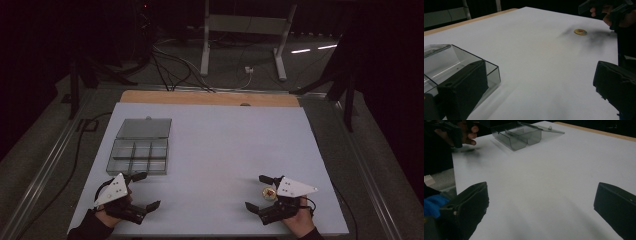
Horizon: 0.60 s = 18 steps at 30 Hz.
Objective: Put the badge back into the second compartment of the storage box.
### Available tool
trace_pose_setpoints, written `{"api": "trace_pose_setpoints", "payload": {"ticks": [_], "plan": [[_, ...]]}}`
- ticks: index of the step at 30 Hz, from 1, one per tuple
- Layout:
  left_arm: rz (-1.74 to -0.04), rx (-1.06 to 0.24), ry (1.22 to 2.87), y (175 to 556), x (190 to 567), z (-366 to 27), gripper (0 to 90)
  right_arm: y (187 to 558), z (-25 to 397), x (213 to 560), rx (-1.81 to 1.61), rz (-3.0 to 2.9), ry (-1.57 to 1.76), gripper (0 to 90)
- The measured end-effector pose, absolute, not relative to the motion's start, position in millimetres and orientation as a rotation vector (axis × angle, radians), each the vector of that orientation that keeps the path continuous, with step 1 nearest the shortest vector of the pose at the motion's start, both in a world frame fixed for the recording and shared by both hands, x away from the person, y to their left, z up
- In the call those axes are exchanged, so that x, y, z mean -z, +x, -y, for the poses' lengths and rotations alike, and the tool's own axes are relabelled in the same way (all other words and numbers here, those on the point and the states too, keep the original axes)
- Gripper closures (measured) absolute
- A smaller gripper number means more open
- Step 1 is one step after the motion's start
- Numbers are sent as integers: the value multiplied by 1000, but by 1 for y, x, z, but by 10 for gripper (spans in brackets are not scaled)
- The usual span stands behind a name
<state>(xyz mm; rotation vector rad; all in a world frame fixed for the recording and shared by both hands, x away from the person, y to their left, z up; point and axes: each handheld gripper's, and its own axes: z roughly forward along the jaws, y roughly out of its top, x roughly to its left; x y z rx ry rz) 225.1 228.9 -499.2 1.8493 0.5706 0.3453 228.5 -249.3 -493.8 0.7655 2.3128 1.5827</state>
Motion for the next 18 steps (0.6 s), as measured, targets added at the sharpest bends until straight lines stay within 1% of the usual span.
{"api": "trace_pose_setpoints", "payload": {"ticks": [18], "plan": [[-580, -346, 1840, 225, 499, -230, 4, 238, 264, 487, -1520, -2190, 908, 0]]}}
